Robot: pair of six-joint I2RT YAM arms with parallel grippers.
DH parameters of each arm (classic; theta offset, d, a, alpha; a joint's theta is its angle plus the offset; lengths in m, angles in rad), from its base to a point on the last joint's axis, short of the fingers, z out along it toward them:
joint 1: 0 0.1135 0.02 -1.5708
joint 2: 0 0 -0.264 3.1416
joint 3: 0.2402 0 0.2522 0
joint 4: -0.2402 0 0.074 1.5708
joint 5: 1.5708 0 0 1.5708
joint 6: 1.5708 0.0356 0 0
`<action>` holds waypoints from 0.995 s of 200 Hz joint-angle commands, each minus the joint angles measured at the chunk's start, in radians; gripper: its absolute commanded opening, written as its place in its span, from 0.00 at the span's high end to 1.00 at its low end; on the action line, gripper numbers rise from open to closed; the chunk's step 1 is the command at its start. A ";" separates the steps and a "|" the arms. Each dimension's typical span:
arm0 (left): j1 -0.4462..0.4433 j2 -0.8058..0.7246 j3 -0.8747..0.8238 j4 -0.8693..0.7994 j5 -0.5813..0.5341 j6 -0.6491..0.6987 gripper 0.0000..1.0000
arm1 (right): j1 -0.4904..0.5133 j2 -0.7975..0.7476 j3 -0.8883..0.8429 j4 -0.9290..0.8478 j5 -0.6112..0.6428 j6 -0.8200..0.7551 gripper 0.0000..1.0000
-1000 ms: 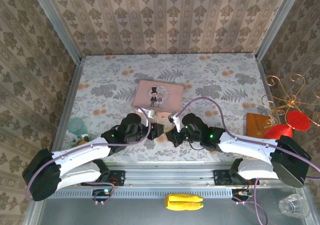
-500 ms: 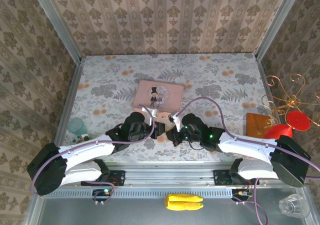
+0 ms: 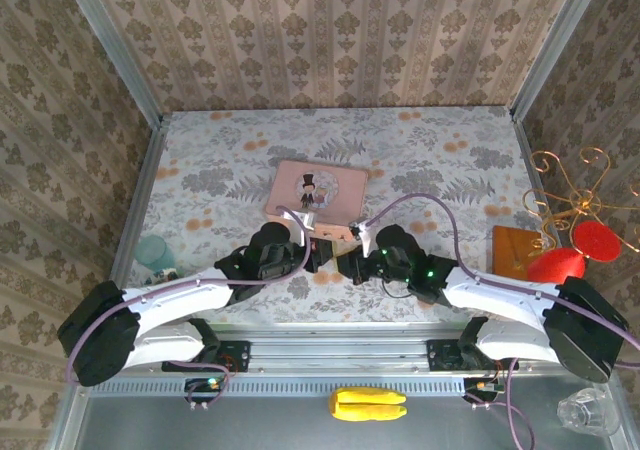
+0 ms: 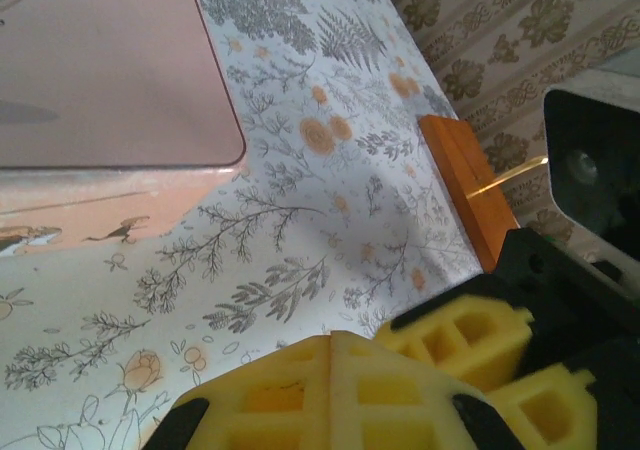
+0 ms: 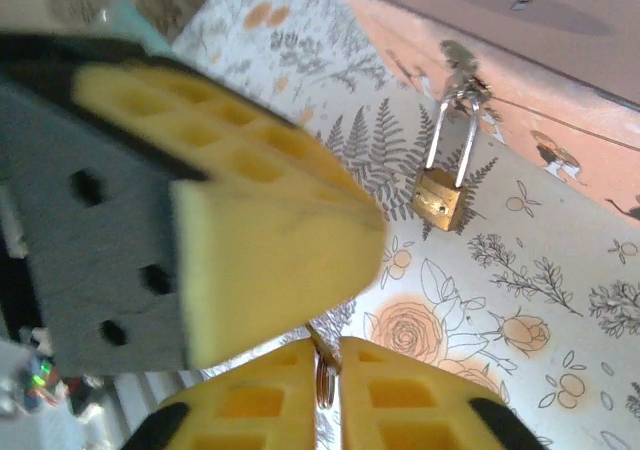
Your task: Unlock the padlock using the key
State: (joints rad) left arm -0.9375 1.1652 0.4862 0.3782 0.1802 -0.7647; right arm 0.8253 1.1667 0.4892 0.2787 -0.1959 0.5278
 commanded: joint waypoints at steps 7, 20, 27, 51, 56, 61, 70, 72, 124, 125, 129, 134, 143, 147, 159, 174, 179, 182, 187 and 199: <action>0.007 0.002 -0.027 0.082 -0.055 -0.087 1.00 | -0.080 -0.043 -0.058 0.164 -0.100 0.111 0.74; 0.023 0.005 -0.054 0.147 -0.069 -0.135 1.00 | -0.094 -0.058 -0.079 0.204 -0.119 0.136 0.69; 0.032 0.005 -0.067 0.175 -0.072 -0.170 1.00 | -0.097 -0.068 -0.091 0.232 -0.124 0.150 0.65; 0.042 -0.003 -0.080 0.247 -0.074 -0.235 1.00 | -0.097 -0.088 -0.132 0.327 -0.122 0.197 0.53; 0.040 -0.006 -0.076 0.248 -0.074 -0.235 1.00 | -0.098 -0.090 -0.142 0.350 -0.120 0.209 0.51; 0.038 -0.008 -0.073 0.247 -0.073 -0.233 1.00 | -0.097 -0.089 -0.151 0.379 -0.117 0.224 0.50; 0.038 -0.012 -0.071 0.253 -0.070 -0.231 1.00 | -0.098 -0.085 -0.167 0.429 -0.113 0.251 0.48; 0.037 -0.013 -0.073 0.255 -0.070 -0.232 1.00 | -0.098 -0.083 -0.171 0.439 -0.111 0.256 0.48; 0.036 0.021 -0.104 0.450 -0.034 -0.266 1.00 | -0.097 -0.065 -0.194 0.613 -0.106 0.384 0.46; 0.036 0.022 -0.104 0.455 -0.032 -0.267 1.00 | -0.098 -0.066 -0.193 0.614 -0.107 0.384 0.46; 0.036 0.027 -0.106 0.468 -0.028 -0.269 1.00 | -0.097 -0.068 -0.189 0.614 -0.111 0.387 0.46; 0.036 0.032 -0.106 0.484 -0.022 -0.271 1.00 | -0.097 -0.070 -0.186 0.613 -0.112 0.389 0.46; 0.035 0.040 -0.103 0.504 -0.013 -0.272 1.00 | -0.098 -0.072 -0.181 0.613 -0.119 0.394 0.46; 0.033 0.043 -0.103 0.511 -0.010 -0.272 1.00 | -0.097 -0.071 -0.180 0.614 -0.123 0.395 0.46; 0.030 0.050 -0.101 0.536 -0.004 -0.274 1.00 | -0.097 -0.068 -0.174 0.613 -0.127 0.397 0.46; 0.025 0.051 -0.097 0.551 0.003 -0.270 1.00 | -0.097 -0.063 -0.171 0.602 -0.128 0.398 0.46; 0.025 0.051 -0.094 0.551 0.005 -0.266 1.00 | -0.098 -0.062 -0.172 0.603 -0.126 0.399 0.46; 0.025 0.050 -0.092 0.553 0.007 -0.264 1.00 | -0.097 -0.061 -0.172 0.603 -0.124 0.399 0.47; 0.021 0.049 -0.091 0.553 0.007 -0.262 1.00 | -0.098 -0.061 -0.175 0.603 -0.122 0.400 0.47; 0.019 0.048 -0.087 0.555 0.013 -0.256 1.00 | -0.098 -0.057 -0.178 0.605 -0.117 0.404 0.48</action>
State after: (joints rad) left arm -0.9062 1.2137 0.3920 0.8661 0.1635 -1.0256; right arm 0.7292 1.1015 0.3012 0.8421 -0.3042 0.9134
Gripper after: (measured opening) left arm 0.063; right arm 0.530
